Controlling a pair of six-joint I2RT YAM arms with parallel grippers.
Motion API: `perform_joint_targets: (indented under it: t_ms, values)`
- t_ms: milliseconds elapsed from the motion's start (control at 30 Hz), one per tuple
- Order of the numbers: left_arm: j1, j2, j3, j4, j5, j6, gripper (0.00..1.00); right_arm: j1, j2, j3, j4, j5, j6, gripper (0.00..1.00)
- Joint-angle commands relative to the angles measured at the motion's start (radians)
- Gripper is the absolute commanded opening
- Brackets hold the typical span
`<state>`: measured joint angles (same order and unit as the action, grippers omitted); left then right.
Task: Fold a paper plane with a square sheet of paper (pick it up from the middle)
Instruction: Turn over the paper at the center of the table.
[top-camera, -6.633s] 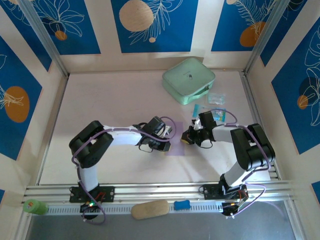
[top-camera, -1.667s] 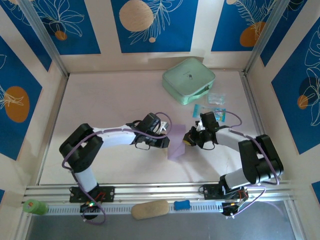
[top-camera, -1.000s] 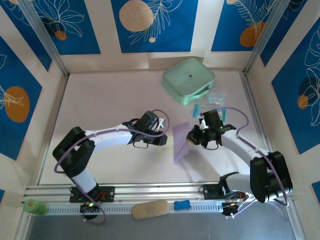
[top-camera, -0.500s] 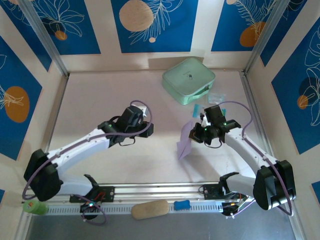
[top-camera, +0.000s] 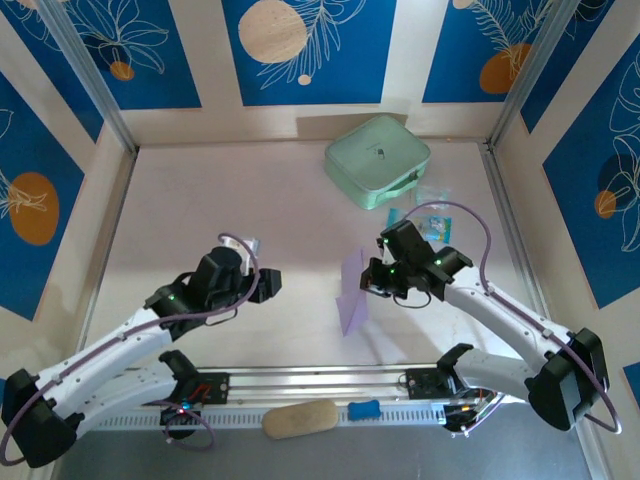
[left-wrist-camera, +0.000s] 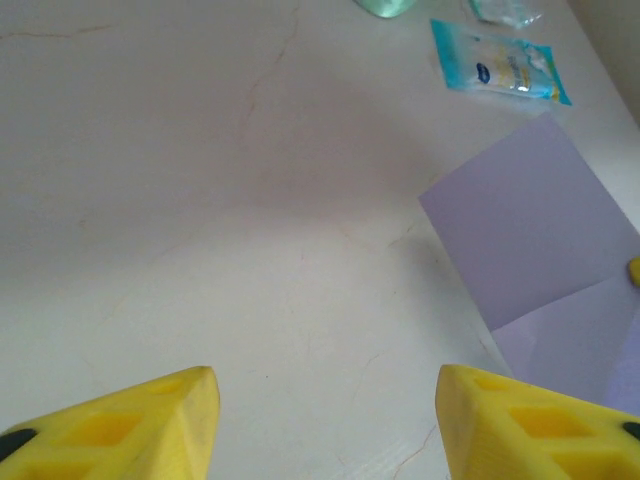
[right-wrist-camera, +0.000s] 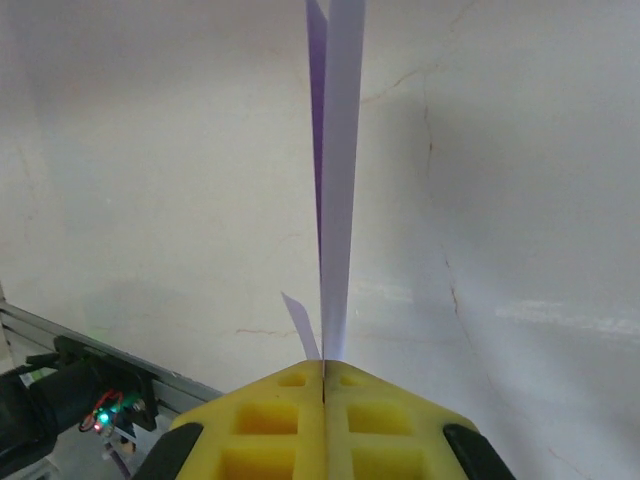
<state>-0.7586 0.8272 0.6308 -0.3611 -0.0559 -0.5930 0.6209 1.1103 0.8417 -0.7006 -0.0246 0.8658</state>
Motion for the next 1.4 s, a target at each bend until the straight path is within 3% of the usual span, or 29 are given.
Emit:
perform_joint_targets:
  t_ms: [0,233,400,500,700,933,1167,1267,1367]
  values:
    - [0.015,-0.044,-0.01,-0.035,-0.044,0.023,0.6,0.023,0.054,0.088,-0.097,0.097,-0.001,0.03]
    - [0.058,-0.044,-0.009,-0.064,-0.068,0.053,0.72,0.098,0.204,0.269,-0.257,0.336,-0.038,0.03]
    - [0.132,0.007,-0.02,-0.034,0.003,0.05,0.8,0.163,0.358,0.441,-0.448,0.56,-0.028,0.03]
    - [0.168,0.016,-0.016,-0.071,-0.05,0.011,0.98,0.182,0.469,0.547,-0.555,0.656,-0.02,0.03]
    - [0.221,-0.011,-0.005,-0.171,-0.094,-0.033,1.0,0.244,0.691,0.728,-0.718,0.793,0.034,0.03]
    - [0.232,-0.023,0.025,-0.264,-0.197,-0.081,1.0,0.327,0.937,0.88,-0.695,0.761,0.015,0.03]
    - [0.235,-0.065,0.026,-0.319,-0.188,-0.138,1.0,0.369,1.03,0.974,-0.468,0.511,-0.104,0.07]
    - [0.235,-0.098,-0.001,-0.314,-0.126,-0.165,1.0,0.362,1.015,0.958,-0.361,0.369,-0.142,0.17]
    - [0.236,-0.142,-0.063,-0.212,0.005,-0.165,1.0,0.335,0.939,0.877,-0.235,0.214,-0.153,0.31]
